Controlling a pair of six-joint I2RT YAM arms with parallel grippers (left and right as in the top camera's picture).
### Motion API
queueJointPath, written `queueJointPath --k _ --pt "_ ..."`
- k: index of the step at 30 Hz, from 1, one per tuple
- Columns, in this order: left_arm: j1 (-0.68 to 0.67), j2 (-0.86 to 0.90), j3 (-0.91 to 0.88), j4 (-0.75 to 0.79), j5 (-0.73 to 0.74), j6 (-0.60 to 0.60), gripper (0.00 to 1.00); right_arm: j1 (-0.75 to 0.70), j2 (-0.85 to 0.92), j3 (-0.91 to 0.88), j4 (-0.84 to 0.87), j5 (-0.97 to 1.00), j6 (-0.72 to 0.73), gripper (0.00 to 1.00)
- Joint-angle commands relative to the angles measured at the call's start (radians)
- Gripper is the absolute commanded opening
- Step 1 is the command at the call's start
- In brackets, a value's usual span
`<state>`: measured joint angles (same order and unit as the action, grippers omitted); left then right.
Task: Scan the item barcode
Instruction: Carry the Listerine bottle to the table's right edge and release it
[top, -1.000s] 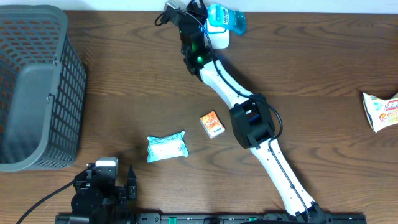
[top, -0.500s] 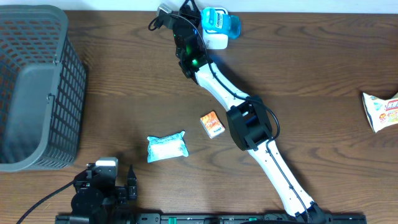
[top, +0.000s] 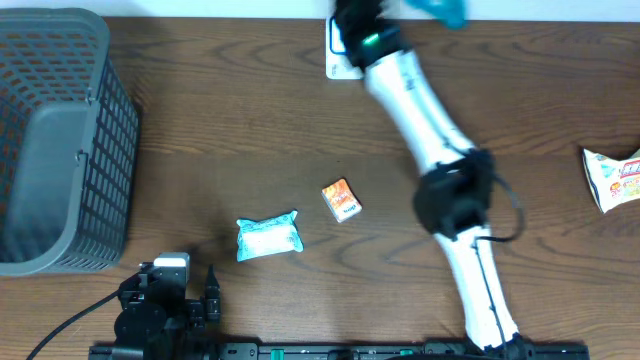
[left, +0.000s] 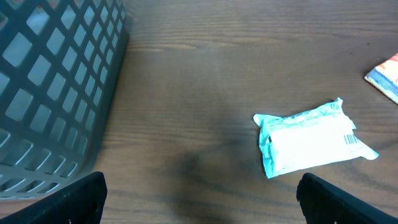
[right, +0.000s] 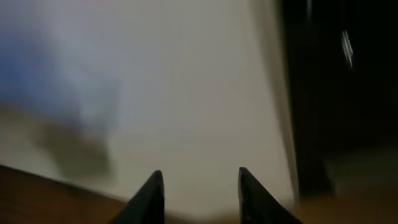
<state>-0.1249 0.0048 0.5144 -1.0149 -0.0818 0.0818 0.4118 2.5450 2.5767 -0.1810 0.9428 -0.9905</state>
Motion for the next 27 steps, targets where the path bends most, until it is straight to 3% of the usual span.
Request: queueJointPath --k 1,6,15,27 --pt "0.002 0.001 -0.001 -0.001 -0.009 -0.001 0.98 -0.112 -0.037 0.021 -0.140 0.148 0.198 0.01" --pt "0.002 0.001 -0.001 -0.001 -0.009 -0.001 0.98 -0.241 -0.037 0.020 -0.413 0.064 0.398 0.01" --pt "0.002 0.001 -0.001 -0.001 -0.009 -0.001 0.98 -0.496 -0.037 0.005 -0.663 -0.101 0.588 0.01" --pt "0.002 0.001 -0.001 -0.001 -0.009 -0.001 0.98 -0.746 -0.037 -0.146 -0.832 -0.164 0.736 0.01"
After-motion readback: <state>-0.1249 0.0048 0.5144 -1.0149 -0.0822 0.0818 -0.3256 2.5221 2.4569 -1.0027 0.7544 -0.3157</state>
